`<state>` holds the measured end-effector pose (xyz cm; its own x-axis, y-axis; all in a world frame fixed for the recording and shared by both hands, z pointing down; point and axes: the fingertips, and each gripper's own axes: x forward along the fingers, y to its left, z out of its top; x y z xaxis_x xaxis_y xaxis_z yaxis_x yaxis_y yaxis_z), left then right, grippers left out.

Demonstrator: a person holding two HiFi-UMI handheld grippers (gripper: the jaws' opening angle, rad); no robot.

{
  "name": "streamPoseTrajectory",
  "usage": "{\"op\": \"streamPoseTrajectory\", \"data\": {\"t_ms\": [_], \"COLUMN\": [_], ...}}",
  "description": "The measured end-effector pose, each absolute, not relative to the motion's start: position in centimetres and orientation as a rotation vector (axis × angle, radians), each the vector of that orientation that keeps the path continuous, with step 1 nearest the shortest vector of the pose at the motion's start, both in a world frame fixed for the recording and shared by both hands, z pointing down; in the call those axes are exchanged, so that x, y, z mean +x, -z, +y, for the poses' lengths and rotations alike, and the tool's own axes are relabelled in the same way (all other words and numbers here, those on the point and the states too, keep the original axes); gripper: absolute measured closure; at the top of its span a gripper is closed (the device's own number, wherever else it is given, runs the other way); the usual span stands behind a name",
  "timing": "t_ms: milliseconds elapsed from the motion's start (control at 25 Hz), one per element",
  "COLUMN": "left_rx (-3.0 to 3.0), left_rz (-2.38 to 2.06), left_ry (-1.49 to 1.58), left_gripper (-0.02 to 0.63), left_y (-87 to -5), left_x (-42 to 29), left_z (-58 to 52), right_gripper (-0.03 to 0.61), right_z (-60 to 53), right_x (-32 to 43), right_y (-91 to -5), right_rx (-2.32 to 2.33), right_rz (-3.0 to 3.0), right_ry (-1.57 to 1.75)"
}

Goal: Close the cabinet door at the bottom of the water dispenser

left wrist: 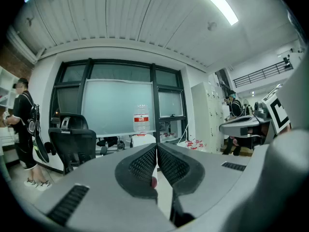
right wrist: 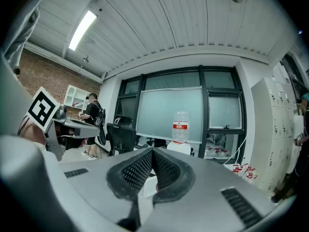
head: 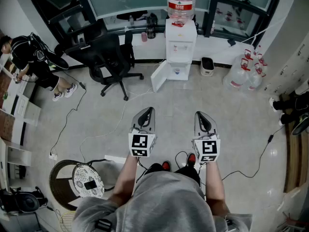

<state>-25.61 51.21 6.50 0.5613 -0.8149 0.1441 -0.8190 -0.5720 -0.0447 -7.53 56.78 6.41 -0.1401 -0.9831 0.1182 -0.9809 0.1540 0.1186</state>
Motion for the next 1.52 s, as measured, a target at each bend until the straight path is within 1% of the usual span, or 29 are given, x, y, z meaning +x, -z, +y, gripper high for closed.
{"op": "streamPoseTrajectory", "data": {"t_ms": [640,880,1080,1520], "left_rx": [2.756,2.760,2.745,2.683], "left_rz": [-1.458,-1.475,-1.474,-1.535], "left_ry": [-0.228,-0.234,-0.265,-0.302], "left_gripper": [0.588,0.588,0.588,0.588], "left_y": [-6.7,-7.3,-8.4,-8.4], "left_x": [-27.3,-26.4,-23.5,-14.9], "left_z": [47.6,44.4,39.6,22.6], "right_gripper": [0.563,0.563,0.563,0.563], "right_z": [52.6,49.1,44.0,25.7], "right_x": [-9.3,-7.9,-4.8,4.2], "right_y": [-6.5,-6.8,-7.9,-8.4], "right_rx": [1.935,1.939,1.927,1.872], "right_rz": [-2.279,-2.281,-2.298,-2.368], "right_ry": [0.048,0.066,0.051,-0.017]}}
